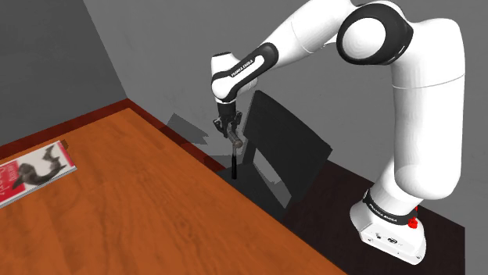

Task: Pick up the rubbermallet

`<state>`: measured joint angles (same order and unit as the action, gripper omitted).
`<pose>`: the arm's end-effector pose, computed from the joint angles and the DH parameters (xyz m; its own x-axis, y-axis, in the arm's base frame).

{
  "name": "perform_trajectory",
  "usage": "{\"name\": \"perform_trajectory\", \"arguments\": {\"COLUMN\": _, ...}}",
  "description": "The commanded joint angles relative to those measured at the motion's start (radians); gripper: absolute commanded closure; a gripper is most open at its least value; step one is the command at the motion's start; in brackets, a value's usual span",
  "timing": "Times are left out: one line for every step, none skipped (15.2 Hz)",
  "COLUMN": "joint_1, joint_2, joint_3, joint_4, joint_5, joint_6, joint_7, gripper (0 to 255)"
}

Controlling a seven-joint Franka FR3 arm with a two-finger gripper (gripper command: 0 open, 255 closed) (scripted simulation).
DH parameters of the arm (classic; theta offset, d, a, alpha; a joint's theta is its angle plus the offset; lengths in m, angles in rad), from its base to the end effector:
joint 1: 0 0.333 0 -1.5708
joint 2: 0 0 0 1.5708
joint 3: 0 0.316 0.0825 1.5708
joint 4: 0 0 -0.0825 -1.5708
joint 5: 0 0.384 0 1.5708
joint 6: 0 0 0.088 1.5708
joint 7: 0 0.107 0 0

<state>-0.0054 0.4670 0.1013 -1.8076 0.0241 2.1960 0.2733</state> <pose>0.6389 0.0578 0.2803 0.9761 -0.1973 -0.0915 -0.2016 -0.9786 -0.0407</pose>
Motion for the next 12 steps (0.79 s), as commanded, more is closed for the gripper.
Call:
{"name": "perform_trajectory", "arguments": {"joint_1": 0.000, "joint_2": -0.018, "joint_3": 0.001, "joint_4": 0.005, "joint_5": 0.001, "joint_6": -0.023, "joint_7": 0.001, "gripper": 255}}
{"name": "perform_trajectory", "arguments": {"joint_1": -0.001, "joint_2": -0.026, "joint_3": 0.001, "joint_4": 0.008, "joint_5": 0.002, "joint_6": -0.033, "joint_7": 0.001, "gripper": 255}}
{"name": "perform_trajectory", "arguments": {"joint_1": -0.001, "joint_2": -0.033, "joint_3": 0.002, "joint_4": 0.011, "joint_5": 0.002, "joint_6": -0.044, "joint_7": 0.001, "gripper": 255}}
{"name": "perform_trajectory", "arguments": {"joint_1": -0.001, "joint_2": -0.040, "joint_3": 0.002, "joint_4": 0.015, "joint_5": 0.003, "joint_6": -0.055, "joint_7": 0.002, "gripper": 255}}
{"name": "perform_trajectory", "arguments": {"joint_1": -0.002, "joint_2": -0.047, "joint_3": 0.002, "joint_4": 0.019, "joint_5": 0.003, "joint_6": -0.065, "joint_7": 0.002, "gripper": 255}}
{"name": "perform_trajectory", "arguments": {"joint_1": -0.002, "joint_2": -0.054, "joint_3": 0.002, "joint_4": 0.023, "joint_5": 0.004, "joint_6": -0.076, "joint_7": 0.002, "gripper": 255}}
{"name": "perform_trajectory", "arguments": {"joint_1": -0.002, "joint_2": -0.060, "joint_3": 0.003, "joint_4": 0.027, "joint_5": 0.004, "joint_6": -0.087, "joint_7": 0.002, "gripper": 255}}
{"name": "perform_trajectory", "arguments": {"joint_1": -0.002, "joint_2": -0.067, "joint_3": 0.003, "joint_4": 0.032, "joint_5": 0.005, "joint_6": -0.098, "joint_7": 0.003, "gripper": 255}}
{"name": "perform_trajectory", "arguments": {"joint_1": -0.003, "joint_2": -0.073, "joint_3": 0.003, "joint_4": 0.036, "joint_5": 0.005, "joint_6": -0.109, "joint_7": 0.003, "gripper": 255}}
{"name": "perform_trajectory", "arguments": {"joint_1": -0.003, "joint_2": -0.079, "joint_3": 0.003, "joint_4": 0.041, "joint_5": 0.005, "joint_6": -0.120, "joint_7": 0.003, "gripper": 255}}
{"name": "perform_trajectory", "arguments": {"joint_1": -0.003, "joint_2": -0.080, "joint_3": 0.003, "joint_4": 0.042, "joint_5": 0.005, "joint_6": -0.122, "joint_7": 0.003, "gripper": 255}}
{"name": "perform_trajectory", "arguments": {"joint_1": -0.003, "joint_2": -0.080, "joint_3": 0.003, "joint_4": 0.042, "joint_5": 0.005, "joint_6": -0.122, "joint_7": 0.003, "gripper": 255}}
